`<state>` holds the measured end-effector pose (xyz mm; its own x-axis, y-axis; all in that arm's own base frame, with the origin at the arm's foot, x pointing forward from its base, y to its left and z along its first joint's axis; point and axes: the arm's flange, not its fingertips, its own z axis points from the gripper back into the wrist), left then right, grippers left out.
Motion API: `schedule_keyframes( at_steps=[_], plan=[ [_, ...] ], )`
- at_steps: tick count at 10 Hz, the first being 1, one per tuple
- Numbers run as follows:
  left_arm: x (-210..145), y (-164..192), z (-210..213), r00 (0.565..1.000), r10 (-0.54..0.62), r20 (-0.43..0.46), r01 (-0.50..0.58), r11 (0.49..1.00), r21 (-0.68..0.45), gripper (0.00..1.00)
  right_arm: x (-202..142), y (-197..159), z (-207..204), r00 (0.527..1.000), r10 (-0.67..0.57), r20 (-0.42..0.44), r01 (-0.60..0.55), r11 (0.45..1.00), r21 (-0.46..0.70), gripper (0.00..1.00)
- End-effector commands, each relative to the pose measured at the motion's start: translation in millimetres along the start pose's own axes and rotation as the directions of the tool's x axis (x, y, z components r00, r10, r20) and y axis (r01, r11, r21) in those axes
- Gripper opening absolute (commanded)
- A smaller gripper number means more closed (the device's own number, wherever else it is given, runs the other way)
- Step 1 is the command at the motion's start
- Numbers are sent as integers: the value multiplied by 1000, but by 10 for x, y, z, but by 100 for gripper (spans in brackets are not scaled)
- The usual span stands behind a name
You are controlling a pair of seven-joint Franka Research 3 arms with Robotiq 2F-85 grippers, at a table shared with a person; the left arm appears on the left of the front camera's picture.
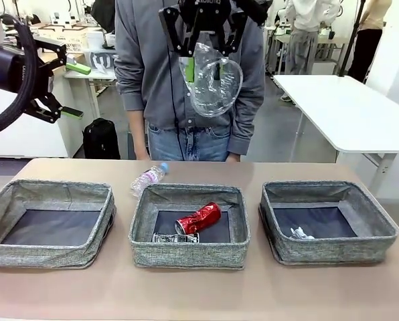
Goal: Sort the waste into the appropriate baskets.
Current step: Pick up the waste item pointed out by the person.
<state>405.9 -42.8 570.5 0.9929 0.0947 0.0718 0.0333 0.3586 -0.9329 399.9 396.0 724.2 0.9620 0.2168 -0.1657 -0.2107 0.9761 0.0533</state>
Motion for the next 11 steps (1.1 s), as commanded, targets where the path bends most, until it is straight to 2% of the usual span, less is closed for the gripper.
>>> schedule_keyframes(
  at_steps=[1,2,4,6,7,8,11],
  plan=[
    [-22,-1,28,1000,-8,-9,8,1000,2,100,61,246,249,964,-265,-33,267,959,96,48],
    [-22,-1,28,1000,-8,-9,8,1000,2,100,66,250,244,928,-372,-32,374,921,107,48],
    [-22,-1,28,1000,-8,-9,8,1000,2,100,61,202,232,869,-494,-25,493,862,121,48],
    [-22,-1,28,1000,-8,-9,8,1000,2,100,58,186,215,870,-489,-63,493,864,99,48],
    [-22,-1,28,1000,-8,-9,8,1000,2,100,72,162,192,868,-491,-69,495,867,52,48],
    [-22,-1,28,1000,-8,-9,8,1000,2,100,47,105,115,875,-483,-34,484,870,99,48],
    [-22,-1,28,1000,-8,-9,8,1000,2,100,47,105,115,875,-483,-34,484,870,99,48]
  ],
)
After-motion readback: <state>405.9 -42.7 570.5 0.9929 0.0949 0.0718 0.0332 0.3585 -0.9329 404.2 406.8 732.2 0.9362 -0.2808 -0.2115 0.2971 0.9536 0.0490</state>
